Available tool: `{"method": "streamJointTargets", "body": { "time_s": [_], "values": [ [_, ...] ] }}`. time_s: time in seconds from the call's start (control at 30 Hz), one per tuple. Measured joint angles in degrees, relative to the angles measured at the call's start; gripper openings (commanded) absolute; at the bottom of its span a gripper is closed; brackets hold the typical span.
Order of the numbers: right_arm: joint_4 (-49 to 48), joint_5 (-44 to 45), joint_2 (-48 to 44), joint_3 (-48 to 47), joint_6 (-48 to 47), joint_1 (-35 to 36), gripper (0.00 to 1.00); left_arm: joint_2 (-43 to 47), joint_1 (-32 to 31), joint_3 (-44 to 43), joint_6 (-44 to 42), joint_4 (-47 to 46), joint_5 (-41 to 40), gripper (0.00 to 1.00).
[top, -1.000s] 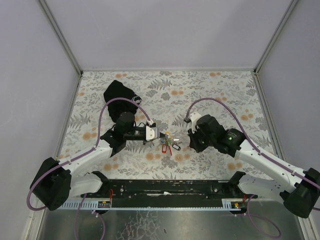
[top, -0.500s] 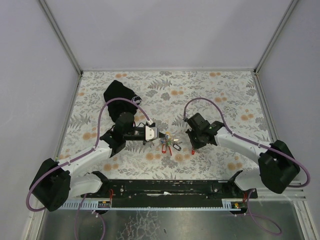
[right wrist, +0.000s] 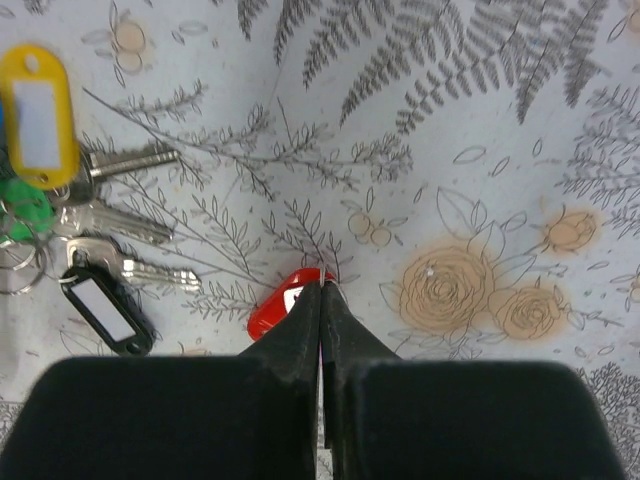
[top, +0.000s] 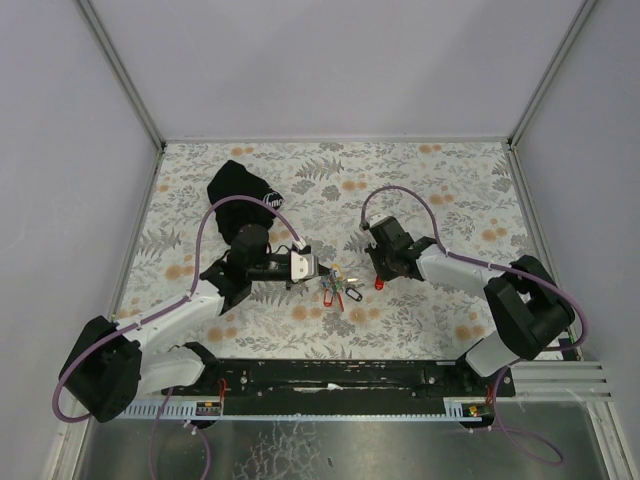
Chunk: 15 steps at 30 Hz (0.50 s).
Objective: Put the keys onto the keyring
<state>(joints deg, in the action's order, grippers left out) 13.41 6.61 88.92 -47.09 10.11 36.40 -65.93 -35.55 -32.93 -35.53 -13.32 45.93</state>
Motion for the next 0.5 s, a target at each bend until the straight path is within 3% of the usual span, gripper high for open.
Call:
{"method": "streamJointTargets", "body": {
  "time_s": [0.37, 0.5],
  "values": [
    [-14.05, 3.34, -1.11, 6.99, 0.52, -0.04, 0.00, -0.13, 0.00, 0.00, 0.39, -0.15, 0.00, 0.00],
    [-19.34, 4.50, -2.60, 10.45, 1.07, -0.04, 0.10, -0.15, 0.00, 0.00, 0.61, -0.42, 0.00, 0.00]
  ]
}}
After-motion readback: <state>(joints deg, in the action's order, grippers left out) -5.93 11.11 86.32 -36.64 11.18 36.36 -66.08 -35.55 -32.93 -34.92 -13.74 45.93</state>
